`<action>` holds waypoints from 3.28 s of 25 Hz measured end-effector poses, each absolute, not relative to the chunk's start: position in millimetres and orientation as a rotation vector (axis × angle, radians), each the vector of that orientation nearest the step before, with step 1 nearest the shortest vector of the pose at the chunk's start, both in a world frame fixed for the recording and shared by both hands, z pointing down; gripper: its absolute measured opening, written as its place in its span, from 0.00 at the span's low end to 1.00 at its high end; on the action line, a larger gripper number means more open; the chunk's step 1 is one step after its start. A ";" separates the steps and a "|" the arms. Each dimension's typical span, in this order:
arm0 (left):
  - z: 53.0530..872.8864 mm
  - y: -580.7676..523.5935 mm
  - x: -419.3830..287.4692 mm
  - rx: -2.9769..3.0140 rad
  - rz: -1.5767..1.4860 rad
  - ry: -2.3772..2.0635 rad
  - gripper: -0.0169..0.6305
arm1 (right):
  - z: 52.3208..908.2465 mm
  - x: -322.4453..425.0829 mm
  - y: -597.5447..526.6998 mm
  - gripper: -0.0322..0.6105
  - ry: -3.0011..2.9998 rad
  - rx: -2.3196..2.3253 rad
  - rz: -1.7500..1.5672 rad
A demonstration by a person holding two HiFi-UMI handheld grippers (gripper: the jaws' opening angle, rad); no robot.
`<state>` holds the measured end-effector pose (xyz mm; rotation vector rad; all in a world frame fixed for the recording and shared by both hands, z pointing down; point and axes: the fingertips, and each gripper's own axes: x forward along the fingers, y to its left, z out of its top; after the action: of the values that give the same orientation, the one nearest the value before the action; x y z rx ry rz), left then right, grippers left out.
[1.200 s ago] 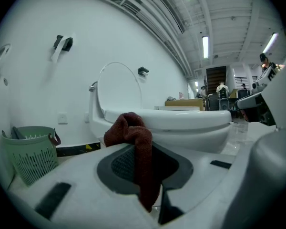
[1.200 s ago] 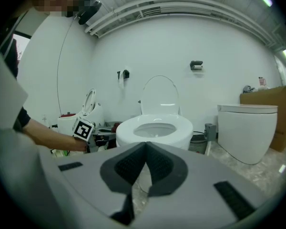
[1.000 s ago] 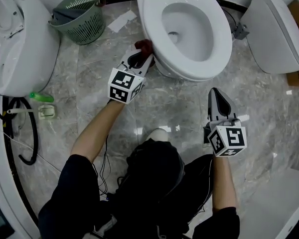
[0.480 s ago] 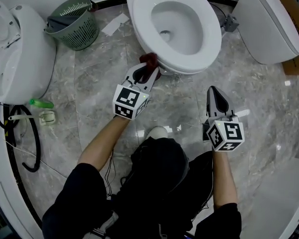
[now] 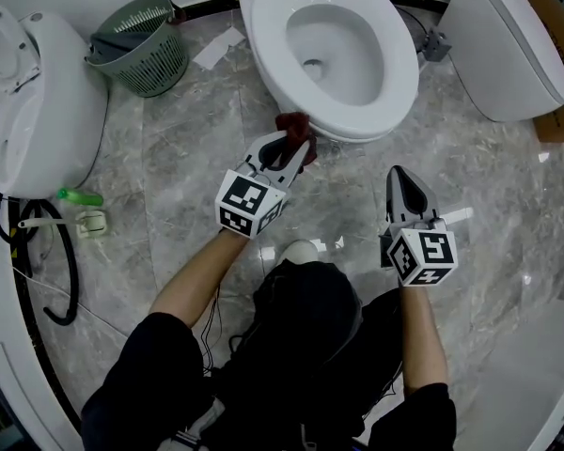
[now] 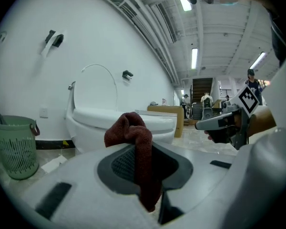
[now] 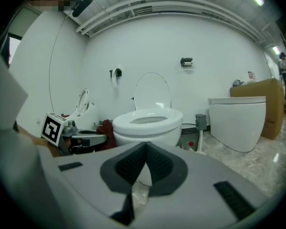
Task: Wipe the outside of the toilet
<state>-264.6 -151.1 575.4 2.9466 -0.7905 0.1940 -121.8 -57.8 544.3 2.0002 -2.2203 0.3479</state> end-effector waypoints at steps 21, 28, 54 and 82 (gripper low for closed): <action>602.6 -389.7 -376.4 2.778 0.335 -1.310 0.13 | 571.8 -110.0 -54.6 0.06 -2.147 1.921 0.375; 633.9 -430.4 -361.3 2.731 0.329 -1.317 0.13 | 590.1 -88.4 -50.1 0.06 -2.089 1.925 0.420; 617.2 -283.9 -316.1 2.831 0.272 -1.162 0.12 | 594.9 -93.5 -11.9 0.06 -2.147 1.960 0.431; 589.8 -102.4 -172.3 2.885 0.360 -0.982 0.12 | 529.0 24.0 74.4 0.06 -2.064 2.184 0.301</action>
<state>-172.3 -102.4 589.8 2.8855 -0.9817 0.3601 24.0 74.4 529.0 2.1838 -2.0636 0.3010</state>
